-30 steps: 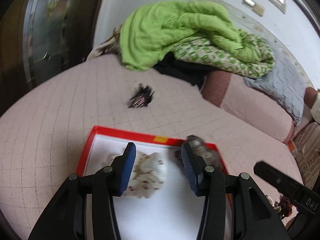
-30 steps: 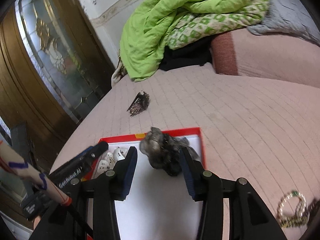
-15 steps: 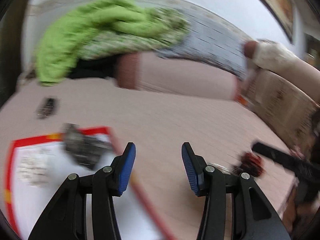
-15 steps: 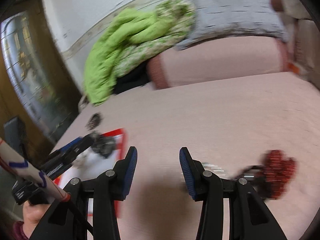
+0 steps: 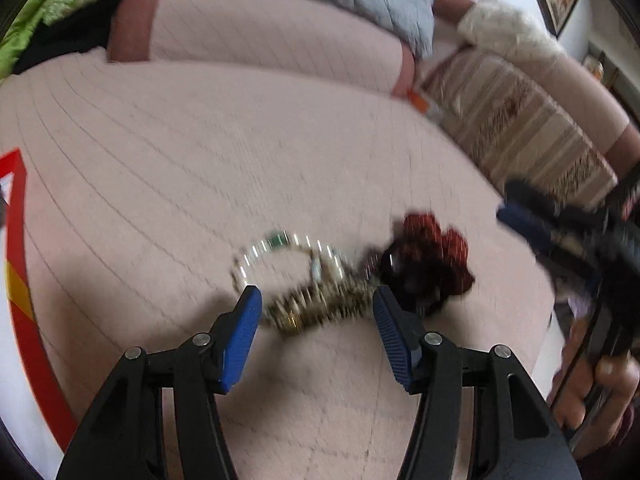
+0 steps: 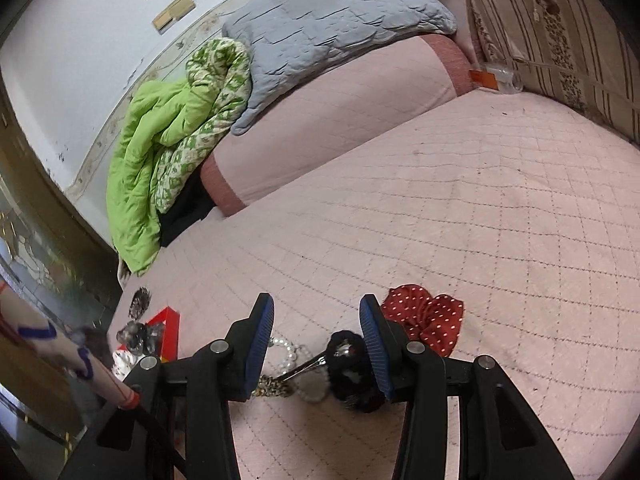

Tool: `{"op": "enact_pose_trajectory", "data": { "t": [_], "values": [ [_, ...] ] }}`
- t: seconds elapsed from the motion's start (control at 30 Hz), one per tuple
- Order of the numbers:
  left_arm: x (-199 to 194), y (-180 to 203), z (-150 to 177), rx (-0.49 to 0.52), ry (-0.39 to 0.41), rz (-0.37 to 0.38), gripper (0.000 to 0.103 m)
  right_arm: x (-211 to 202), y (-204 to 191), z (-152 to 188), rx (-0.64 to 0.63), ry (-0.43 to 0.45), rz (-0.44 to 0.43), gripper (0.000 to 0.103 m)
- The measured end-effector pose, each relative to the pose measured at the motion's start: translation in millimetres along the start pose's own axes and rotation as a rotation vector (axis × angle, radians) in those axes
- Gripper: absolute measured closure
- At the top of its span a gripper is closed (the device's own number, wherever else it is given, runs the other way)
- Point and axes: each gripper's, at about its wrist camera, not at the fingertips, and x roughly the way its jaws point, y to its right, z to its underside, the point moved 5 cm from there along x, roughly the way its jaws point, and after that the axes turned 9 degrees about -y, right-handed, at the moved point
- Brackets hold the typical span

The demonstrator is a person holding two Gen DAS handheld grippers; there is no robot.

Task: Organize jewelry
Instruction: 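Move both open tools back to the remaining jewelry pile, then grasp red polka-dot scrunchie with right tool while left tool grasps gold leopard bracelet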

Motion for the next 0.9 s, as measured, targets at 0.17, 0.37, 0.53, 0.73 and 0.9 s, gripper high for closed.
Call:
{"op": "enact_pose_trajectory", "data": {
  "t": [0.17,0.37,0.53,0.73,0.9],
  "values": [
    [-14.9,12.7,40.5,0.108,-0.067,-0.023,0.046,-2.5,16.4,0.5,0.032,-0.009,-0.012,0.054],
    [-35.6,21.8,59.9,0.135,-0.012,-0.007,0.046,-7.6,21.3,2.0,0.056,-0.005,-0.030,0.051],
    [-34.7,14.4,17.7,0.113,0.150,-0.097,0.044,-9.4,22.8,4.6,0.045,-0.008,-0.022,0.050],
    [2.5,17.5,-1.6,0.101,0.089,-0.067,0.042,-10.1,34.1,1.7,0.059,-0.010,0.004,0.047],
    [11.5,32.0,12.3,0.178,0.042,-0.091,0.050,-1.4,66.0,0.2,0.163,-0.045,0.049,0.045]
  ]
}}
